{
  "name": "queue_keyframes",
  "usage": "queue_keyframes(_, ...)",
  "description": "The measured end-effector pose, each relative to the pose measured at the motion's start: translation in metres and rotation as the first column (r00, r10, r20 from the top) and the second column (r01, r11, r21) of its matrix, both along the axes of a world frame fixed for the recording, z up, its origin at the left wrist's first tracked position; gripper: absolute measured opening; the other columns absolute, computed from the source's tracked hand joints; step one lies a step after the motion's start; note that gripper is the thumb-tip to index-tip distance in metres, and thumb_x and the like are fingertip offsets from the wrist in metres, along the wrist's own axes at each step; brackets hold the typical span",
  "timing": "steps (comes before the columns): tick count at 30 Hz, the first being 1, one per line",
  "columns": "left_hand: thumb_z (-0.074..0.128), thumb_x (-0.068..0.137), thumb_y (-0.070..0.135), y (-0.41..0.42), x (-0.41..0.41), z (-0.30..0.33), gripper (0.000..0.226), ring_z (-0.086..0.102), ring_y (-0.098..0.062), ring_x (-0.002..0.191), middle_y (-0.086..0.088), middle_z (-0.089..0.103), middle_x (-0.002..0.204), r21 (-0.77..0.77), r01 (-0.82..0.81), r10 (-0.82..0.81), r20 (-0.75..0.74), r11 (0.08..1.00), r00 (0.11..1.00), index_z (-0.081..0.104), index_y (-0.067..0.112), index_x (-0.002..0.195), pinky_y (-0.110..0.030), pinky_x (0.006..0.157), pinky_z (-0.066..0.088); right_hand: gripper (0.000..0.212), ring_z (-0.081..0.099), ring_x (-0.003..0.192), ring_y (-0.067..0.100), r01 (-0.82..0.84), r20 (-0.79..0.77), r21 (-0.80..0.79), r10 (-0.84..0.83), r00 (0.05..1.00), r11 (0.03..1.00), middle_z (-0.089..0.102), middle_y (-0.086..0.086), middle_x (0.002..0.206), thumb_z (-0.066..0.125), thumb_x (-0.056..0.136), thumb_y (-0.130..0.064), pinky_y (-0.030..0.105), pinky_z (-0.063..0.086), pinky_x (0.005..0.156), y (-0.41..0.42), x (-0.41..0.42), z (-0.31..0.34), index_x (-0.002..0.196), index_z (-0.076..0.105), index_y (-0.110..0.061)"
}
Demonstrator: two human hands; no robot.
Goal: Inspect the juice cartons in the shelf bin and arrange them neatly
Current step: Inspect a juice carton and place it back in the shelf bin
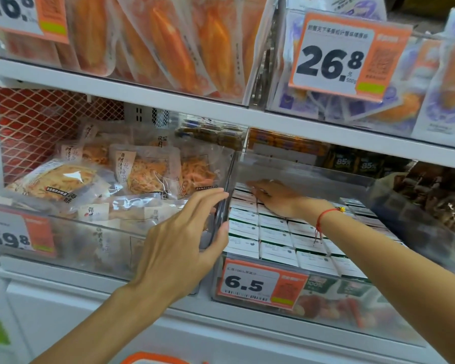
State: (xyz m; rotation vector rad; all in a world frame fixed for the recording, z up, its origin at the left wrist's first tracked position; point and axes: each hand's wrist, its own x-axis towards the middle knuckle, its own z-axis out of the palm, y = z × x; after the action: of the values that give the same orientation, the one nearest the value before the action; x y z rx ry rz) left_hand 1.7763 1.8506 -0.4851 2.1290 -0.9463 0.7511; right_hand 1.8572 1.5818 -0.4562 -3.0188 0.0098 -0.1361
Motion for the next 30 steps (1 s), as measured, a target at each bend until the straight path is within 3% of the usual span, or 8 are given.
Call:
queue_keyframes(3, 0.047, 0.094, 0.040, 0.002, -0.005, 0.007, 0.043, 0.060, 0.002, 0.063, 0.012, 0.057, 0.133, 0.069, -0.052, 0.050, 0.018, 0.996, 0.999, 0.056, 0.021, 0.131, -0.009, 0.054, 0.038, 0.043, 0.037, 0.138, 0.025, -0.053, 0.013, -0.045, 0.053, 0.998, 0.998, 0.039, -0.001, 0.153, 0.039, 0.103, -0.036, 0.041, 0.030, 0.115, 0.011, -0.026, 0.014, 0.146, 0.040, -0.030)
queue_keyframes(7, 0.069, 0.088, 0.026, 0.002, -0.012, 0.018, 0.035, 0.064, -0.019, 0.112, 0.002, 0.063, 0.129, 0.134, -0.109, 0.092, 0.128, 0.985, 0.988, 0.066, 0.016, 0.121, -0.030, 0.092, 0.045, 0.038, 0.045, 0.128, 0.014, -0.220, 0.023, -0.091, 0.223, 0.975, 0.971, 0.046, -0.008, 0.146, 0.044, 0.101, -0.042, 0.034, 0.039, 0.106, 0.026, -0.102, 0.028, 0.138, 0.050, -0.033)
queue_keyframes(11, 0.080, 0.078, 0.017, -0.011, -0.028, 0.038, 0.018, 0.069, -0.014, 0.091, 0.006, 0.073, 0.098, 0.313, 0.062, -0.152, 0.272, 0.948, 0.950, 0.075, 0.020, 0.095, -0.025, 0.082, 0.051, 0.038, 0.044, 0.123, 0.002, -0.201, 0.025, -0.036, 0.202, 0.979, 0.979, 0.048, -0.017, 0.140, 0.035, 0.102, -0.047, 0.022, 0.038, 0.099, 0.021, -0.189, 0.023, 0.135, 0.051, -0.038)
queue_keyframes(13, 0.072, 0.087, 0.022, -0.026, -0.035, 0.049, 0.015, 0.068, -0.011, 0.091, 0.009, 0.072, 0.100, 0.463, 0.150, -0.258, 0.181, 0.873, 0.949, 0.074, 0.024, 0.102, -0.025, 0.072, 0.053, 0.041, 0.040, 0.127, 0.000, -0.152, 0.039, 0.014, 0.152, 0.988, 0.988, 0.045, -0.017, 0.144, 0.032, 0.102, -0.045, 0.019, 0.033, 0.103, 0.014, -0.217, 0.014, 0.139, 0.048, -0.037)
queue_keyframes(17, 0.057, 0.097, 0.037, -0.058, -0.023, 0.067, 0.027, 0.063, -0.011, 0.105, 0.009, 0.068, 0.116, 0.646, 0.285, -0.190, -0.215, 0.708, 0.958, 0.069, 0.027, 0.118, -0.027, 0.081, 0.048, 0.046, 0.028, 0.140, 0.006, -0.097, 0.095, -0.076, 0.104, 0.990, 0.992, 0.030, -0.015, 0.155, 0.033, 0.103, -0.043, 0.019, 0.020, 0.112, -0.001, -0.247, -0.006, 0.149, 0.030, -0.040)
queue_keyframes(19, 0.062, 0.093, 0.039, -0.066, -0.016, 0.078, 0.029, 0.063, -0.008, 0.102, 0.009, 0.069, 0.118, 0.700, 0.328, -0.177, -0.282, 0.635, 0.943, 0.069, 0.025, 0.118, -0.026, 0.081, 0.048, 0.047, 0.027, 0.142, 0.007, -0.062, 0.139, -0.104, 0.077, 0.987, 0.993, 0.029, -0.015, 0.155, 0.031, 0.103, -0.045, 0.023, 0.019, 0.115, -0.010, -0.258, -0.014, 0.150, 0.027, -0.040)
queue_keyframes(26, 0.071, 0.085, 0.043, -0.081, -0.006, 0.099, 0.034, 0.061, -0.008, 0.092, 0.009, 0.068, 0.106, 0.837, 0.293, -0.154, -0.250, 0.463, 0.956, 0.070, 0.020, 0.110, -0.033, 0.083, 0.052, 0.046, 0.029, 0.140, 0.004, -0.003, 0.257, -0.106, 0.031, 0.966, 0.994, 0.035, -0.019, 0.152, 0.029, 0.102, -0.049, 0.026, 0.022, 0.113, -0.018, -0.264, -0.027, 0.147, 0.031, -0.040)
queue_keyframes(30, 0.067, 0.086, 0.048, -0.087, -0.004, 0.095, 0.035, 0.052, -0.010, 0.082, 0.010, 0.059, 0.093, 0.899, 0.216, -0.159, -0.167, 0.380, 0.973, 0.067, 0.019, 0.105, -0.025, 0.066, 0.041, 0.044, 0.032, 0.138, 0.004, 0.009, 0.289, -0.101, 0.021, 0.957, 0.995, 0.038, -0.019, 0.150, 0.036, 0.102, -0.046, 0.027, 0.023, 0.111, -0.018, -0.263, -0.028, 0.146, 0.036, -0.038)
